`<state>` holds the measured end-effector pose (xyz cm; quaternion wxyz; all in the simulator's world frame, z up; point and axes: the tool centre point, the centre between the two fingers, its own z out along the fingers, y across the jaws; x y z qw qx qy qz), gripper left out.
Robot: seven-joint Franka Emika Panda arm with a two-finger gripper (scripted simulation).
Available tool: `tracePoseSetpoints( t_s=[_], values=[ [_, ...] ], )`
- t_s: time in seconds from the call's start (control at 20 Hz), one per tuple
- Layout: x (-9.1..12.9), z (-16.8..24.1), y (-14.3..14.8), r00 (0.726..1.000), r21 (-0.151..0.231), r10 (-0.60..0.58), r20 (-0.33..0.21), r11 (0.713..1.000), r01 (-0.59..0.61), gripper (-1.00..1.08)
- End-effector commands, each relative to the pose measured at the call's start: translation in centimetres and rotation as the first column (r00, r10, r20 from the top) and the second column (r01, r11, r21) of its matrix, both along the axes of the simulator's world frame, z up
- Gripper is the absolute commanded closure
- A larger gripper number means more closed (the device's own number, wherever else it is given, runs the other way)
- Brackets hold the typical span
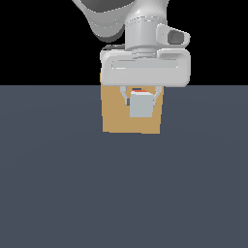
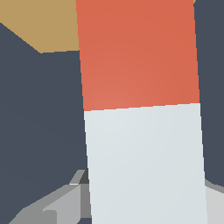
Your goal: Insert the peg into the horizontal hole in a box.
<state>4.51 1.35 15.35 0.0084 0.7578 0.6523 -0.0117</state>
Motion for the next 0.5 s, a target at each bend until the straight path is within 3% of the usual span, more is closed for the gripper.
tracePoseSetpoints(
  t_s=[0.0,0.25,0.45],
  values=[
    [0.1,0.2,8.0,0.997,0.028,0.072,0.009,0.997,-0.072,1.08],
    [0.4,0.3,10.9,0.997,0.028,0.072,0.010,0.997,-0.072,1.08],
    [0.5,0.3,11.6,0.997,0.028,0.072,0.010,0.997,-0.072,1.08]
  ],
)
